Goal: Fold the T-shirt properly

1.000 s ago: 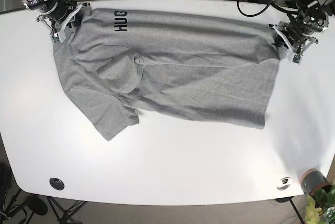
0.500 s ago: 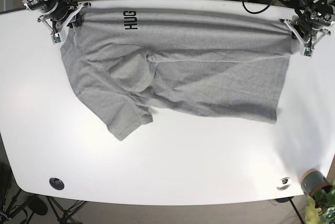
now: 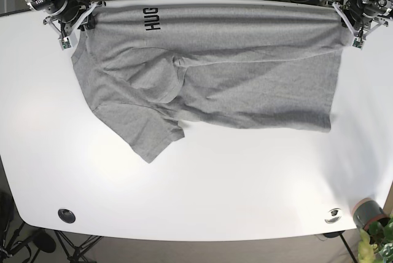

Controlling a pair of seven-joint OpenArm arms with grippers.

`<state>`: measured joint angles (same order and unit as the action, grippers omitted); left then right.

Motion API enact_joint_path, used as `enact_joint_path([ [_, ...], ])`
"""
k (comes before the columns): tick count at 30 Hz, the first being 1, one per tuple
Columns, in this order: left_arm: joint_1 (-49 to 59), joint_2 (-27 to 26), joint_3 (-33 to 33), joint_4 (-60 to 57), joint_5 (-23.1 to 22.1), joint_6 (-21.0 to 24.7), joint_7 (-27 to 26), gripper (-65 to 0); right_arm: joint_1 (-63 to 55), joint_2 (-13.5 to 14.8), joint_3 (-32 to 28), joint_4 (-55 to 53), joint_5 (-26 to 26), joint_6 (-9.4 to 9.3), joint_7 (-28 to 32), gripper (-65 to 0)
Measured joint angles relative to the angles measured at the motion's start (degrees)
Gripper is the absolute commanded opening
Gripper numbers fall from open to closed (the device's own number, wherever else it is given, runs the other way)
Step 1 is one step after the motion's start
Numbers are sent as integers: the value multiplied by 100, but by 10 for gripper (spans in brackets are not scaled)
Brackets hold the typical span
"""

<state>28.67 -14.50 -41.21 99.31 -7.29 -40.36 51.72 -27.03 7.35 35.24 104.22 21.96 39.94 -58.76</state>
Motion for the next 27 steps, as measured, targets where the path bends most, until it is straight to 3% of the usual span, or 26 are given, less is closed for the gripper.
enact_joint_path([
  [5,39,0,-2,15,2,0,-9,-351,-17,20,0,28,-7,7,-4,-572],
  [7,39,2,-2,74,35,2,17,-312,-15,26,0,28,-9,7,-31,-534],
  [12,20,2,-4,409,4,4,9,-310,-17,24,0,142,-61,7,-46,-303],
  [15,24,-24,-4,601,-393,2,13,-311,-20,22,17,435,-103,-7,-92,-197],
  [22,-57,-326,4,883,-1178,2,13,-311,63,20,15,785,-72,-2,-48,-171],
  [27,-697,-350,26,863,-1233,2,101,-311,549,31,192,774,-103,2,-129,-168],
])
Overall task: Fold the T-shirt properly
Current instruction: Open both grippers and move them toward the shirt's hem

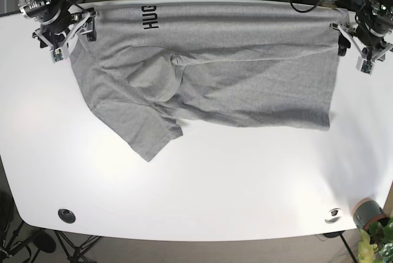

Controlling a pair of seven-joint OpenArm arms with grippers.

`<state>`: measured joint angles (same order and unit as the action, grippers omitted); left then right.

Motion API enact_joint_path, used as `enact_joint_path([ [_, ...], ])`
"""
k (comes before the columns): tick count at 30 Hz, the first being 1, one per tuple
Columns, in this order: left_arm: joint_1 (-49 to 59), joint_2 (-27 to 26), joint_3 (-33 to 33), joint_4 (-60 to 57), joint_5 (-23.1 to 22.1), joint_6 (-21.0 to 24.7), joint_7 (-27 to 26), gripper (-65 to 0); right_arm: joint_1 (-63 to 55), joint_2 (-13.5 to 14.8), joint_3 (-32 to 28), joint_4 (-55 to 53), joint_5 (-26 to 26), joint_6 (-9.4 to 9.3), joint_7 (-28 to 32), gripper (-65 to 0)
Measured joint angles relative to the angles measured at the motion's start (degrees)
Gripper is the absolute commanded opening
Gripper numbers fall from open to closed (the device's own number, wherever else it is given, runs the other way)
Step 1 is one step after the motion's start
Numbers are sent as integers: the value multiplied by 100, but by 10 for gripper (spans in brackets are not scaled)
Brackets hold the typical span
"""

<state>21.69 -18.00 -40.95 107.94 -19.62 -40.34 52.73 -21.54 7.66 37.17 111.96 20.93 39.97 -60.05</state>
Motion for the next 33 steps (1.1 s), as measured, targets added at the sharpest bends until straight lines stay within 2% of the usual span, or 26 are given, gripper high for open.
enact_joint_path([
  [6,-815,-46,289,-118,0,39,-22,-310,695,9,-37,-24,-7,-2,22,-168],
  [13,-1718,-111,678,-824,-15,22,4,-311,1550,17,-426,-398,-37,11,-59,-168],
  [17,-2173,-111,719,-1128,15,24,-4,-311,2031,20,-684,-723,-511,-2,-61,-168],
  [23,-2778,-125,933,-1794,35,68,4,-311,2846,17,-931,-1565,-1062,-4,-68,-168],
  [30,-3324,-142,970,-2575,33,474,-57,-312,3762,15,-1008,-2579,-1071,-28,68,-168],
  [33,-3436,-142,964,-2909,17,570,-328,-312,4135,129,-1054,-3220,-1093,-2,216,-168],
])
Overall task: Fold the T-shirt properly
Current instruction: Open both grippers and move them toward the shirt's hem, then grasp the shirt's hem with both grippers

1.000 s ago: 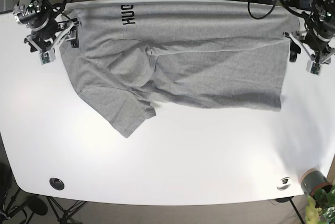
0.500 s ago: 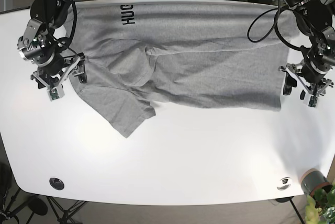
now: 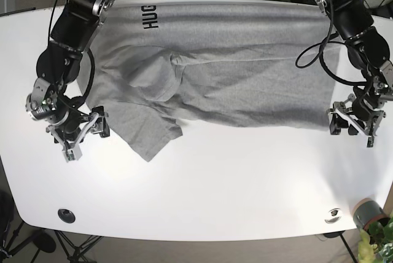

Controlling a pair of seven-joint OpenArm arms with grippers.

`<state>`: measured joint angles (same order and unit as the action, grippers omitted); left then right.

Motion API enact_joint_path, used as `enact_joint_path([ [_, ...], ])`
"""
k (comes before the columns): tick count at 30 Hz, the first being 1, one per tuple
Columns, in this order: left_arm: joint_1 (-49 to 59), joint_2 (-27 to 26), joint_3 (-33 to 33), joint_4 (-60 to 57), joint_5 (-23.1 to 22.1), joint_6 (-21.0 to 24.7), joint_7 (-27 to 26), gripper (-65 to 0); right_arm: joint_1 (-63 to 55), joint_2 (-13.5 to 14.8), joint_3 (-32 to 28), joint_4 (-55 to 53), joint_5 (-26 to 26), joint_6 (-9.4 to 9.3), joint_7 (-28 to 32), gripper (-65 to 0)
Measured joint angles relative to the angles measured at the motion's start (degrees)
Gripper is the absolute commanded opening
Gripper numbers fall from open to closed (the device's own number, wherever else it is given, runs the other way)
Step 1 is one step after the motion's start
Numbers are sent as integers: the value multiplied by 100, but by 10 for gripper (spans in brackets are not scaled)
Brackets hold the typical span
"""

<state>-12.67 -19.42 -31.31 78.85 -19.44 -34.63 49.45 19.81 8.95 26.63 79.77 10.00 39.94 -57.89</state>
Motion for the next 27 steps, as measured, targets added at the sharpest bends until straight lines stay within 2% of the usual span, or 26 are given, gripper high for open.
enact_joint_path([
  [4,-37,0,11,-304,44,76,-254,-312,442,87,-247,-929,-282,-35,546,-168],
  [7,-26,4,87,-396,310,76,-293,-312,702,129,-481,-1711,-442,-24,1027,-168],
  [13,-22,15,197,-402,396,74,-376,-312,1032,295,-813,-3250,-509,-28,2234,-168],
  [17,-15,13,197,-411,431,74,-365,-312,1032,424,-988,-3847,-437,-28,2868,-168],
  [20,0,2,197,-409,420,72,-369,-312,1043,437,-1213,-3904,-442,-33,2922,-168],
  [27,7,-66,197,-420,424,74,-369,-312,765,275,-1480,-3692,-289,-39,3126,-170],
])
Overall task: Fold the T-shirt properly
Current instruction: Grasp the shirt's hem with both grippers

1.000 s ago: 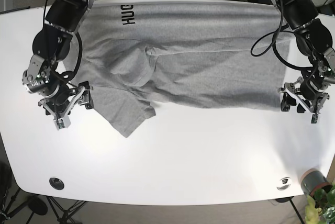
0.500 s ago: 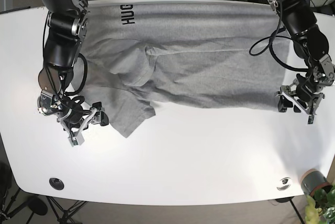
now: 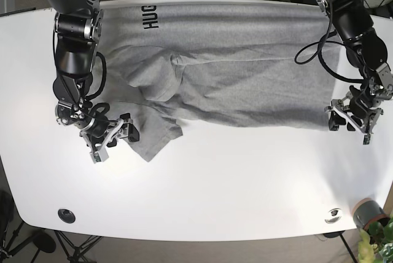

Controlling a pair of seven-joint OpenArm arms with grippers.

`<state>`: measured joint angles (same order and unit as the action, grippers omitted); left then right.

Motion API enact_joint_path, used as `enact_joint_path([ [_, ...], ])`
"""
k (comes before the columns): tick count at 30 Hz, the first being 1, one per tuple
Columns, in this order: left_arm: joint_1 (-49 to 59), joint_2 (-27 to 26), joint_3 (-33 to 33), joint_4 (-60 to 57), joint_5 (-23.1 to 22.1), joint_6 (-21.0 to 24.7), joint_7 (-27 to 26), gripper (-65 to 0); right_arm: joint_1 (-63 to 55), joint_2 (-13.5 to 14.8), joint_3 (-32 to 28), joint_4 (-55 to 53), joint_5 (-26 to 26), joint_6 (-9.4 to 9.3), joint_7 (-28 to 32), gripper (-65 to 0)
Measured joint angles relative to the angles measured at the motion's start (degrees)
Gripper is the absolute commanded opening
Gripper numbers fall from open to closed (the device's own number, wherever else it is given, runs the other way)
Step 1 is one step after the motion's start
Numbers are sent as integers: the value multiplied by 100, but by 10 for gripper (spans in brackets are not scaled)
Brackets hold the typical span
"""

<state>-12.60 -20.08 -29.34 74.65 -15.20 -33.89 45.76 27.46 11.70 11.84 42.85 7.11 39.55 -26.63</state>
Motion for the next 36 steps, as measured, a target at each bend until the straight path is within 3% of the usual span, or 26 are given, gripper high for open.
enact_joint_path([
  [7,-28,-9,4,-57,4,0,0,-310,-367,-238,-258,719,13,11,-197,-170],
  [12,-127,-11,7,-286,15,2,-4,-308,-391,-262,-280,807,13,42,-295,-185],
  [14,-195,-9,4,-391,13,2,-20,-307,-391,-264,-280,807,13,50,-295,-236],
  [19,-247,-11,7,-549,13,2,-39,-303,-393,-260,-278,804,-57,31,-313,-485],
  [23,-245,-13,7,-579,57,4,-37,-244,-409,-264,-280,802,-90,33,-361,-623],
  [30,-610,114,98,-732,872,42,-59,-192,-424,-264,-280,807,-72,35,-358,-639],
  [36,-855,278,240,-1488,960,-20,-61,-196,-424,-267,-280,811,-72,37,-361,-639],
])
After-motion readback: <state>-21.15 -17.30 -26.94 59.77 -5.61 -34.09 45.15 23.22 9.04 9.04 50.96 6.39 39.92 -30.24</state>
